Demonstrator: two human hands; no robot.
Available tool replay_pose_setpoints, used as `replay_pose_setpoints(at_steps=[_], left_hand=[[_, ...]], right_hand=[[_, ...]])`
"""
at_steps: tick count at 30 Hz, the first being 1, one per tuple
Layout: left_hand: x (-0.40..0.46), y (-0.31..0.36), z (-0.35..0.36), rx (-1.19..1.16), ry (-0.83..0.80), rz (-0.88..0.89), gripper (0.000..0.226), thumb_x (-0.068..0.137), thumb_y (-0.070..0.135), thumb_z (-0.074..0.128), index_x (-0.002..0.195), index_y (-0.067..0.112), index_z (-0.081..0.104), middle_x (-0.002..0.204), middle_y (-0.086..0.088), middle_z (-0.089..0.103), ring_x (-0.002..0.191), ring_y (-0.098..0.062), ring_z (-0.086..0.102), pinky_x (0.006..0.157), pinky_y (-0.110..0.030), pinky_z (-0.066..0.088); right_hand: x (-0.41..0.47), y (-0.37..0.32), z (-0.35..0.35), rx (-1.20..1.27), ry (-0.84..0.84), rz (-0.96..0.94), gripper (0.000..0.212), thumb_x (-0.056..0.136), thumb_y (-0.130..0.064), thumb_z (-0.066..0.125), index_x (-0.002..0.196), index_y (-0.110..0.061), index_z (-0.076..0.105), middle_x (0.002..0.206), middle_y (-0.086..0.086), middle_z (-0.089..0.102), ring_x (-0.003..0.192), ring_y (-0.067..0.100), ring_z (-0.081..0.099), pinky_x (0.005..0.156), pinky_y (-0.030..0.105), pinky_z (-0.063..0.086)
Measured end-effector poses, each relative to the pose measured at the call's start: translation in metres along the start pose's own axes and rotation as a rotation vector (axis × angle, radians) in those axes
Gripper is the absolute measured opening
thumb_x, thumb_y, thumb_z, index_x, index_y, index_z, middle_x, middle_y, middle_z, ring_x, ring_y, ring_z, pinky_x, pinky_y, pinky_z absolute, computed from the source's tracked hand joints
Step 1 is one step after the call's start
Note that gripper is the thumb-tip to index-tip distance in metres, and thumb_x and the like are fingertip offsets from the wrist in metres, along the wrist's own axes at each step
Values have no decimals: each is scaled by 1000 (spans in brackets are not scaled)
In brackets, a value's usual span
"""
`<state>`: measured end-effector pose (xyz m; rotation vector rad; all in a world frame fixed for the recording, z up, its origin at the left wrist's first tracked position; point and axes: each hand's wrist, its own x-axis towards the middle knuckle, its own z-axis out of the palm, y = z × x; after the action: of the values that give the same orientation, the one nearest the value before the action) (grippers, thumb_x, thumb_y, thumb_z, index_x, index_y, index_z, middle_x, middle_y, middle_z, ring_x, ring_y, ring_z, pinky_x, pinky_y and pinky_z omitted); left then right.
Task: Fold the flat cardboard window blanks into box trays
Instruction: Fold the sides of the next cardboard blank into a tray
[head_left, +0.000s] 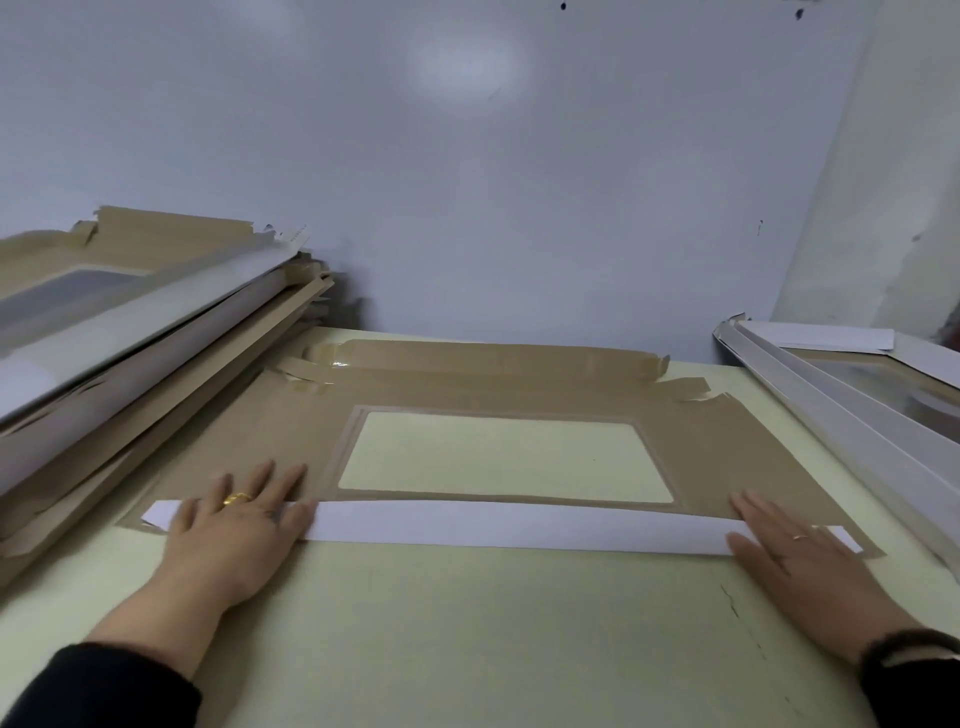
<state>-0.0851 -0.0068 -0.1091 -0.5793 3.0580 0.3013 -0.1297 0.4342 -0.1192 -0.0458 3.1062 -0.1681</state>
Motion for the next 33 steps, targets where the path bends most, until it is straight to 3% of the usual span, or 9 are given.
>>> replay_pose_setpoints(at_steps=[5,8,11,14,19,22,24,29,33], left_hand=[[3,-21,-2,-28,22,-102,48,97,50,19,144,42,11,156,12,5,144,-20,3,113,-36,6],[5,-13,1,42,57,-95,47,99,44,18,145,39,12,156,6,9,143,-20,5,112,-38,8],[5,-5,1,75,136,2,43,100,31,22,143,35,22,152,4,21,141,-19,12,111,-35,11],[1,4,4,-6,233,182,40,97,17,36,135,29,43,143,5,39,134,-18,28,104,-31,21],[-26,45,3,-75,359,563,55,89,48,29,115,14,64,115,-5,63,111,-25,57,89,-31,37],[-42,76,3,49,398,800,50,87,49,34,100,15,69,102,-4,67,93,-22,65,79,-27,35],[-48,92,4,121,441,882,37,84,43,42,86,19,70,91,0,66,77,-20,63,68,-27,33],[-57,109,3,193,475,845,27,62,9,32,51,20,54,60,3,53,48,-16,49,37,-19,24],[-58,106,0,113,504,768,43,60,10,27,76,19,65,67,2,53,49,-15,49,33,-19,21]], right_hand=[[-1,1,-1,14,39,10,63,93,-53,27,146,-30,3,155,-11,4,142,7,1,115,29,4],[-7,-16,-10,35,270,-188,69,86,-54,47,143,-27,19,150,-9,21,140,9,15,111,33,8],[-9,-46,-15,26,480,-559,55,74,-38,66,123,-16,57,130,-1,52,119,16,51,99,33,31],[-8,-74,-11,-38,542,-679,59,48,-6,89,104,-8,70,105,4,70,89,18,69,71,29,56],[-7,-77,-5,-83,633,-720,51,38,7,87,86,-5,74,84,6,74,69,18,71,50,26,55],[-12,-81,-6,-47,728,-719,26,57,9,59,73,-8,71,65,4,67,52,22,63,43,20,48],[-14,-86,-7,-66,800,-758,31,63,4,41,69,-9,68,61,4,62,50,24,59,48,24,49],[-26,-100,-10,-86,963,-829,30,77,1,42,71,-8,70,78,7,68,72,24,64,83,35,46],[-43,-111,-16,12,943,-1069,40,93,-17,42,65,-10,69,69,5,64,61,23,56,58,30,47]])
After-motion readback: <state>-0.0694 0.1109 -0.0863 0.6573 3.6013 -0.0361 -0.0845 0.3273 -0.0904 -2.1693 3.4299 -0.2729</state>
